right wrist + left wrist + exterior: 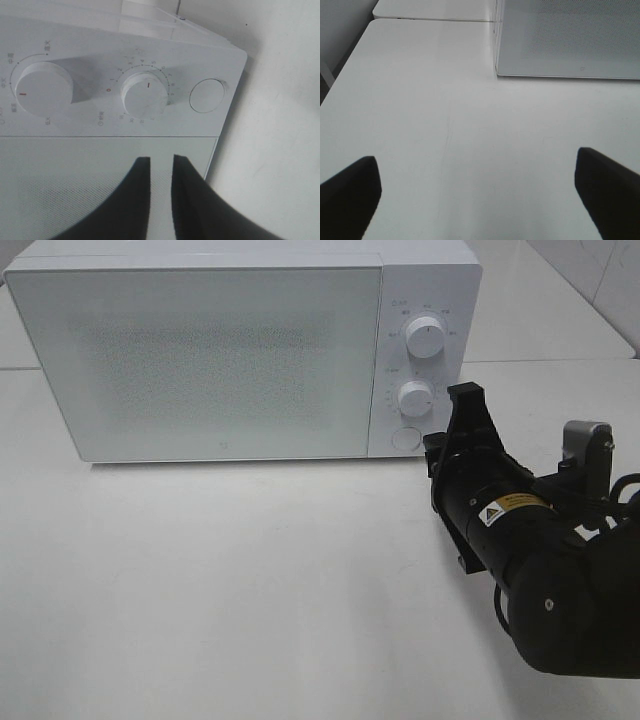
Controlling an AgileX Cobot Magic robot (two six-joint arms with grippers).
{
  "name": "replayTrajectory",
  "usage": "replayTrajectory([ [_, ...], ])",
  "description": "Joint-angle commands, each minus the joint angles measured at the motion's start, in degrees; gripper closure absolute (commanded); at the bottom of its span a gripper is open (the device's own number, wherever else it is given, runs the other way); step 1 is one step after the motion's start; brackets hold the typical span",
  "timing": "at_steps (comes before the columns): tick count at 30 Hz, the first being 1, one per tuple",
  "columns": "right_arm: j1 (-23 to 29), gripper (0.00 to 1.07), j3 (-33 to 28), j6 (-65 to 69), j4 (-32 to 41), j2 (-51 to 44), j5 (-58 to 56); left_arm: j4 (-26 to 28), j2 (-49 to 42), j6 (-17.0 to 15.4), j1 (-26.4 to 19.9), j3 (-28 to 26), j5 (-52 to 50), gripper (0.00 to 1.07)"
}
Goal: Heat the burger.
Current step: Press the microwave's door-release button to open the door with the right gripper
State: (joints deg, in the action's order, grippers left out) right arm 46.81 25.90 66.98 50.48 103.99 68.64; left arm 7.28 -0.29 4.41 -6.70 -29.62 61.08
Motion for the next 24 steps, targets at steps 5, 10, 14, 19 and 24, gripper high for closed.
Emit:
replayTrajectory([
  [5,0.2,1.02,0.4,5.7,-0.1,0.0,0.0,0.3,-1.1,-0.3,-0.2,0.1,0.2,0.09],
  [10,-0.2,1.07,0.4,7.0,1.1,0.0,-2.4,0.3,-1.1,-0.3,-0.2,0.1,0.2,0.09],
  [14,-0.2,1.07,0.4,7.0,1.9,0.2,-2.8,0.3,-1.1,-0.3,-0.2,0.1,0.2,0.09],
  [19,-0.6,1.07,2.3,8.0,2.5,2.8,-4.5,0.3,-1.1,-0.3,-0.2,0.1,0.2,0.09],
  [24,-3.2,1.07,4.9,9.6,1.2,4.7,-7.0,0.3,-1.1,-0.3,-0.2,0.1,0.2,0.09],
])
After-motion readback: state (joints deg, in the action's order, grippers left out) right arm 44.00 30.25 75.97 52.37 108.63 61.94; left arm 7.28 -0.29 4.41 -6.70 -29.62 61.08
